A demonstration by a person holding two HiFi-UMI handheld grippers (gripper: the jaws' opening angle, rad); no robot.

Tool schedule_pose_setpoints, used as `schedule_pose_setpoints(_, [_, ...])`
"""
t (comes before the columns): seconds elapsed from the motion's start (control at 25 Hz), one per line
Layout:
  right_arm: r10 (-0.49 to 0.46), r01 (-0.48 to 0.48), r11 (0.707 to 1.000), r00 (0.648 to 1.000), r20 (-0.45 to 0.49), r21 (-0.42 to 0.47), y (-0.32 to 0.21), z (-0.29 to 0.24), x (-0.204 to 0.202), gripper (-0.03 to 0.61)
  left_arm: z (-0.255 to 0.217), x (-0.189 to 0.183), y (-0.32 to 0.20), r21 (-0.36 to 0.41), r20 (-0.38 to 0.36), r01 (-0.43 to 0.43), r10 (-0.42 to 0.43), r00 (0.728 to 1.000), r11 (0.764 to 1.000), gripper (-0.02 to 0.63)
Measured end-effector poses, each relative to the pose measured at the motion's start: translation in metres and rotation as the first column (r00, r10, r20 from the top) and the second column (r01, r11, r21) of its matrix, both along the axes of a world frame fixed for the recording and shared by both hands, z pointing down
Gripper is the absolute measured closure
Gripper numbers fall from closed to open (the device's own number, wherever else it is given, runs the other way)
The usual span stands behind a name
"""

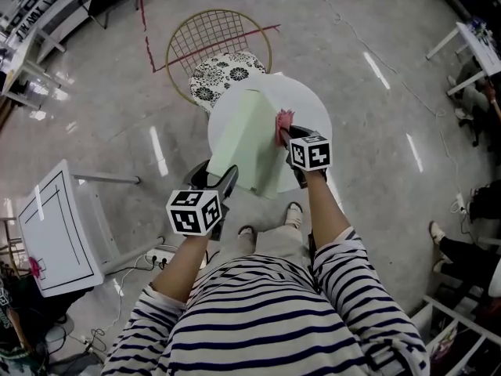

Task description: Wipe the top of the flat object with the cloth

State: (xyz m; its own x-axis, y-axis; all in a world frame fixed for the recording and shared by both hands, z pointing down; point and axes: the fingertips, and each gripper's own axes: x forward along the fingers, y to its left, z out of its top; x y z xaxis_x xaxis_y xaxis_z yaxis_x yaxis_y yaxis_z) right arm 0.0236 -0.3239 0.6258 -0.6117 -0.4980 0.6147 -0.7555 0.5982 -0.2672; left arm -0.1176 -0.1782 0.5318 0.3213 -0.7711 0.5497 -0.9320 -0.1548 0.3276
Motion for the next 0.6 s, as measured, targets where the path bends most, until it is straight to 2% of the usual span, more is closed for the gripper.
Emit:
schedule_pose_setpoints(0.24, [0.028, -0.035, 0.994, 0.997, -0.066, -0.100, 0.009, 0.048, 0.026, 0.529, -0.001, 0.002, -0.003, -0.003, 0.004, 0.001, -0.001, 1.000, 1.000, 0.318])
schedule_pose_setpoints(0.6, [0.057, -0.096, 0.968, 0.984, -0.166, -0.231, 0.034, 0.108, 0.051, 0.529, 0.000, 0.001, -0.003, -0.006, 0.010, 0.001, -0.001, 1.000, 1.000, 0.318])
